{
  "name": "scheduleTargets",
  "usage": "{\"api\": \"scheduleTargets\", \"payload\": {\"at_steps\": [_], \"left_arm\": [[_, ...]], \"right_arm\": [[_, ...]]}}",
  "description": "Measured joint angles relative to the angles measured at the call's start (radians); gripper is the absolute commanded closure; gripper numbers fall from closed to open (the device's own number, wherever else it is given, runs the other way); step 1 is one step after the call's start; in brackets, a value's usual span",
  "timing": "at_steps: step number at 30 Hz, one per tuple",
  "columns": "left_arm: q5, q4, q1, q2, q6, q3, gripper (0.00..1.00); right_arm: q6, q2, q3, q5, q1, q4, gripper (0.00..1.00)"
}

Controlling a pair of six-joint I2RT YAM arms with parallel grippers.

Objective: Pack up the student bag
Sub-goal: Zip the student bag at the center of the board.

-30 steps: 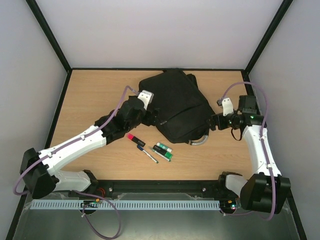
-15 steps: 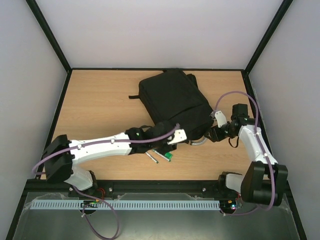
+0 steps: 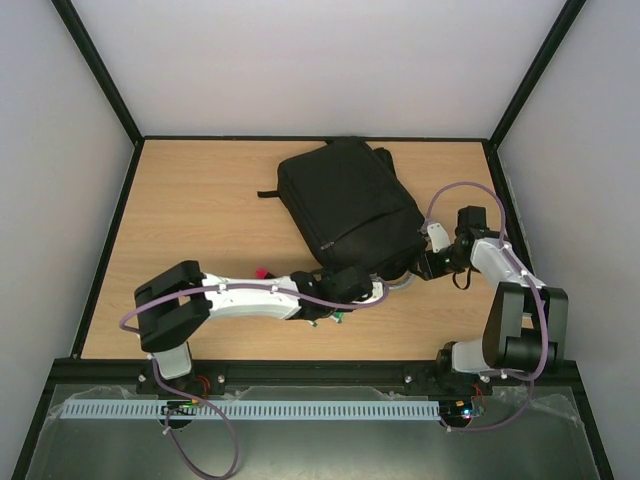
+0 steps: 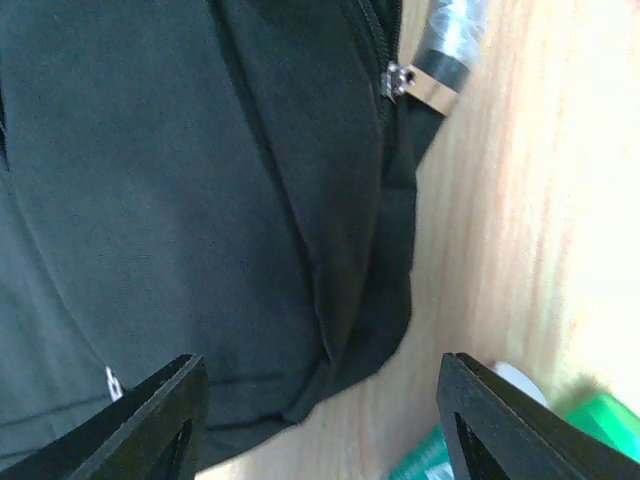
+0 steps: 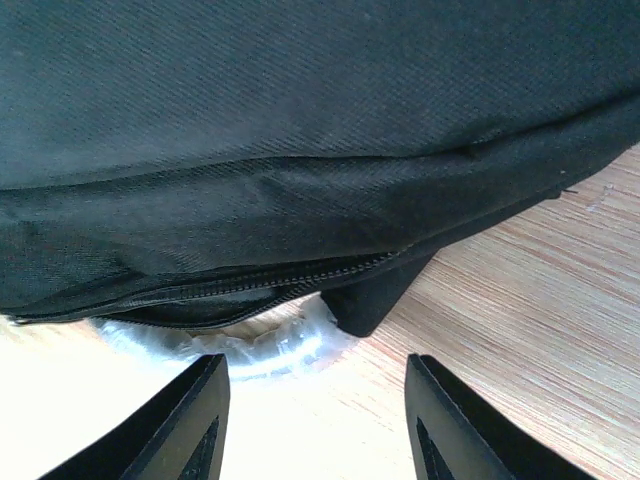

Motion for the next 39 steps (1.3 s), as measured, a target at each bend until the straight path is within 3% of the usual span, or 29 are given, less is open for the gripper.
{"api": "scheduleTargets", "payload": {"at_steps": [4, 16, 22, 32, 39], "left_arm": [[-0.086, 0.089, -0.011, 0.041, 0.07, -0.005, 0.38], [-0.126, 0.163, -0.013, 0.098, 0.113, -0.005, 0.83], [-0.112, 0.159, -0.012, 0.098, 0.077, 0.006, 0.98], [-0.084, 0.135, 0.001, 0.098, -0.014, 0.037, 0.98], [0.004, 0.114, 0.032, 0.098, -0.095, 0.059, 0.98]], "right_arm": [[0.012, 0.034, 0.0, 0.018, 0.0, 0.023, 0.51], [0.062, 0.238, 0.107, 0.055, 0.001, 0.055, 0.55], [0.092, 0.332, 0.194, 0.064, 0.025, 0.053, 0.58], [0.148, 0.435, 0.326, 0.094, 0.092, 0.049, 0.6], [0.136, 0.272, 0.233, 0.105, 0.086, 0.052, 0.53]]}}
